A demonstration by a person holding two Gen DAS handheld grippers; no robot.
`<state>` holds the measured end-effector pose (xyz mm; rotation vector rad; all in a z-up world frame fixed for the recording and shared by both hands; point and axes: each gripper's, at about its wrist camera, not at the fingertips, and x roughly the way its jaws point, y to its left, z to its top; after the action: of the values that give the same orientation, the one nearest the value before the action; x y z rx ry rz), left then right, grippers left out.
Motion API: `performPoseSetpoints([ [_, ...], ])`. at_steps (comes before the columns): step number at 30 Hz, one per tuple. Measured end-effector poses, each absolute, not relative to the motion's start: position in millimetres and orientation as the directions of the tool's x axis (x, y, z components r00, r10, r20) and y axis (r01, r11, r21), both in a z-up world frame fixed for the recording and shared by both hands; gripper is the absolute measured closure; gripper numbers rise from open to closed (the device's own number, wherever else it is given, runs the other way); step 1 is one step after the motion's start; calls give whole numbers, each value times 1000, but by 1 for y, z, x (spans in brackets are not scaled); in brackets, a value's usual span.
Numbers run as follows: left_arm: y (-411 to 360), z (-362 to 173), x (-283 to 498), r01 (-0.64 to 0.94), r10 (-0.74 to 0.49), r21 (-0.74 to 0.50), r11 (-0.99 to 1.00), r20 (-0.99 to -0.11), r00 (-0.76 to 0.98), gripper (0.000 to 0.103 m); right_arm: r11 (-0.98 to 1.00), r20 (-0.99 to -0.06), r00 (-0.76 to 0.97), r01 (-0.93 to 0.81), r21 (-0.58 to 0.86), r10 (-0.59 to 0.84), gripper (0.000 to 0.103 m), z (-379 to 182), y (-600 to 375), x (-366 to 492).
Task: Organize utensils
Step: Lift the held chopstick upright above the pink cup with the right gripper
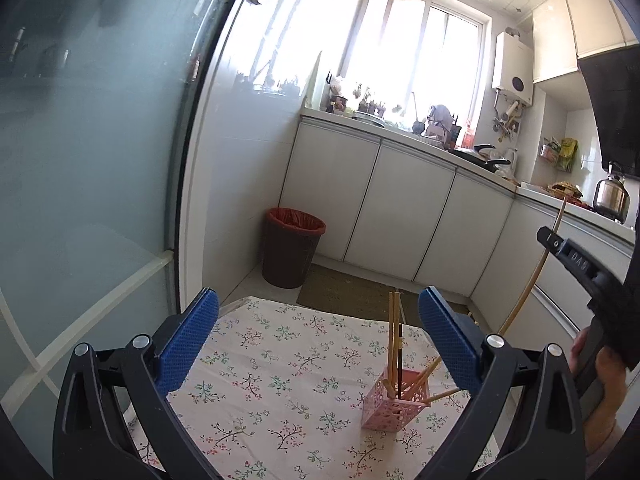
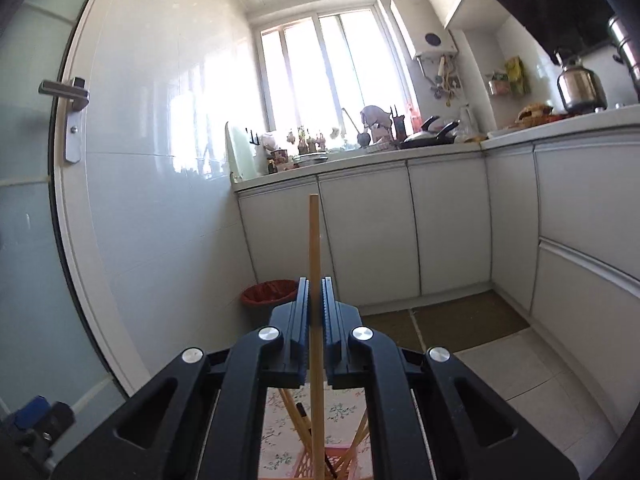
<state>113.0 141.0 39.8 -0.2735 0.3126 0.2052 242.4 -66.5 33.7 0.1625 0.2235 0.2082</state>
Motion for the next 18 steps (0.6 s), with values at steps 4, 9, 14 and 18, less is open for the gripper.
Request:
performPoseSetpoints([
  [4,152,38,113,-253,161,-253,934,-335,928,7,975,-205,964,-131,180,167,97,5,-65,257],
  [9,160,30,121,-266,161,-258,929,-365,917,7,975,-253,958,-80,206,132,97,-38,-60,282],
  [14,164,25,129,-276,162,-260,925,-386,908,7,984,-274,951,-102,147,140,96,-75,-44,281],
  [18,162,27,128,-282,177,-243,928,-380,908,7,982,-310,940,-99,162,146,93,-80,-45,271],
])
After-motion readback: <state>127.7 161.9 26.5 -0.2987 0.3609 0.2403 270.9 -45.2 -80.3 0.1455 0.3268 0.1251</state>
